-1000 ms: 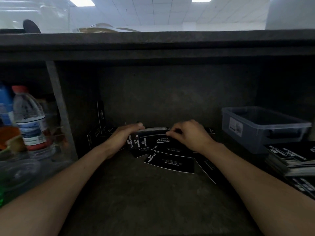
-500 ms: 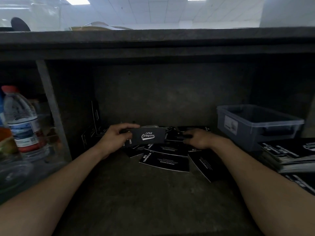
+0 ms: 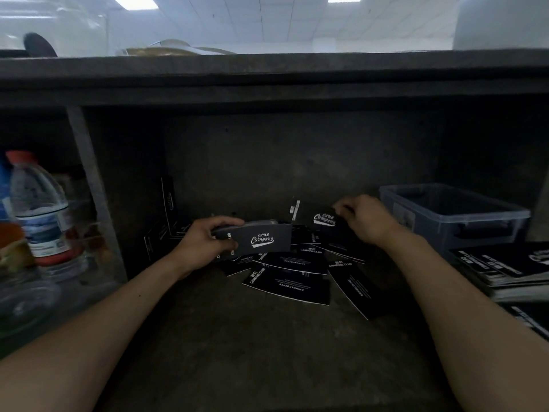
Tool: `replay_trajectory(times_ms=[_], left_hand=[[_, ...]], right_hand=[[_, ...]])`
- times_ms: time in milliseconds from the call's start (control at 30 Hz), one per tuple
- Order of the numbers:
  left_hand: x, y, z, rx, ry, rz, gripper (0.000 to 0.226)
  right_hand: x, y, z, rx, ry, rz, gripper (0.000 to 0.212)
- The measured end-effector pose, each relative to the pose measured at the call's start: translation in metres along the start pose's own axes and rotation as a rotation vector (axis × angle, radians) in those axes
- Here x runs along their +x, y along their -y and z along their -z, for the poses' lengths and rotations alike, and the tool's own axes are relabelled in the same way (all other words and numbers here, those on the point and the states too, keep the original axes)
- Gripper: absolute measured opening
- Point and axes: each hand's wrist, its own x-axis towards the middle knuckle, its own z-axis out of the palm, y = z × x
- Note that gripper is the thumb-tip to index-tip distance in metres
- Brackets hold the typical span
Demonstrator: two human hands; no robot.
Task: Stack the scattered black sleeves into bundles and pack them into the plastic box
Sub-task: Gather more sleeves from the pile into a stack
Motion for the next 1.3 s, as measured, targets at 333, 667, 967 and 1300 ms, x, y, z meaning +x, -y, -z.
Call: replay_trajectory(times_ms=[333,667,967,1300], left_hand=[[-0.007,-0.011,-0.007,-0.014,0.032,0.002,0.049],[0.004,0.001,-0.001,-0.036,-0.067,0.021,0.039],[0.004,0.003,-0.002,-0.044,-0.034,0.047,0.042],[-0.003,-0.008,-0.003,-0.120,0.050,0.070,0.027]], right_hand=[[-0.017,0.046,-0.045,0.411,0.039,0.165,0.026],[-0.034,0.054,-0.004,0.056,0.570,-0.001,0.045],[-0.032,0.056,-0.012,0.005,0.453,0.145,0.031],[-0.024,0.052,-0.032,0.040,0.018,0.266,0.021]])
